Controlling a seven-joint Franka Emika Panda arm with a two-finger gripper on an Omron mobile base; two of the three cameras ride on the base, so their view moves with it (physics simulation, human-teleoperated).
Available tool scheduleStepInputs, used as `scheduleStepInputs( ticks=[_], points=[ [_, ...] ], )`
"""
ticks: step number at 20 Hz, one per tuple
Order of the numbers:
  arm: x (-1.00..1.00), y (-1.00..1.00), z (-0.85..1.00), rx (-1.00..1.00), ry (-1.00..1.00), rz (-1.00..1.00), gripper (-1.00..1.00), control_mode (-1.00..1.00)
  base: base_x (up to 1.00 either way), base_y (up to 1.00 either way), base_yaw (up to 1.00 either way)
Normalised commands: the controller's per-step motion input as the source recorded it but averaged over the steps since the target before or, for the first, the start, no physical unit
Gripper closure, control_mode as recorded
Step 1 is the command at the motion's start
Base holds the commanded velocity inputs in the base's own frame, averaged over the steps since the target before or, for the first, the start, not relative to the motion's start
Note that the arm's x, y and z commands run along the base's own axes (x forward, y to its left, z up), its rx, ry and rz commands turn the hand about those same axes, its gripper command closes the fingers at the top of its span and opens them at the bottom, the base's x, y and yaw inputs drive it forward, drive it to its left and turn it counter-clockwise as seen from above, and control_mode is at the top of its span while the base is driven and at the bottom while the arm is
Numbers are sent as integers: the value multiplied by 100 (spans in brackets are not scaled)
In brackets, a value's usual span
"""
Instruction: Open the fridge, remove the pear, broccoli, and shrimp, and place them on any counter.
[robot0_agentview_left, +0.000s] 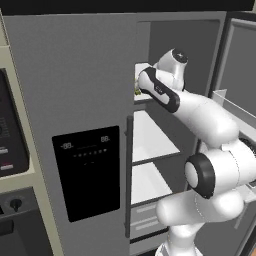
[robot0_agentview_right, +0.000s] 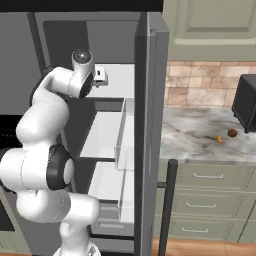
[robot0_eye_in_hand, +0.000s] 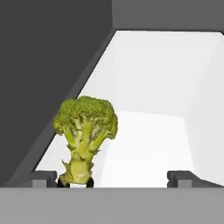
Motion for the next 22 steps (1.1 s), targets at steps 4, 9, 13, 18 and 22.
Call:
scheduleStepInputs(
  ticks=[4, 9, 13, 18, 22],
  points=[
    [49, 9, -5, 3, 0, 0, -100, -100, 0, 0, 0],
    [65, 6, -14, 9, 1, 2, -100, -100, 0, 0, 0],
    [54, 13, -13, 9, 1, 5, -100, -100, 0, 0, 0],
    [-22, 37, 0, 2, 0, 7, -100, -100, 0, 0, 0],
    [0, 29, 0, 0, 0, 5, -100, -100, 0, 0, 0]
  ],
)
